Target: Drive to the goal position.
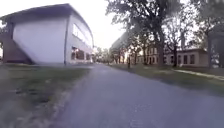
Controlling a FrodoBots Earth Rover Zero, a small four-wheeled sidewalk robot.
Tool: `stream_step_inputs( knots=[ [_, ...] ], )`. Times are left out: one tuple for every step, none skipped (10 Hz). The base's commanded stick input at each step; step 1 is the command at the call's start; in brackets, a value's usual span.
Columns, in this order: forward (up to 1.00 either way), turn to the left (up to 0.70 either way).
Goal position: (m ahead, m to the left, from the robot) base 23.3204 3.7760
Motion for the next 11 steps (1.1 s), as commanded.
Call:
stream_step_inputs(
  knots=[
    [0.7, 0.0],
    [0.7, 0.0],
    [0.7, 0.0],
    [0.7, 0.0],
    [0.7, 0.0],
    [0.7, 0.0],
    [0.7, 0.0],
    [0.7, 0.0],
    [0.7, 0.0],
    [0.7, 0.0],
    [0.7, 0.0]
  ],
)
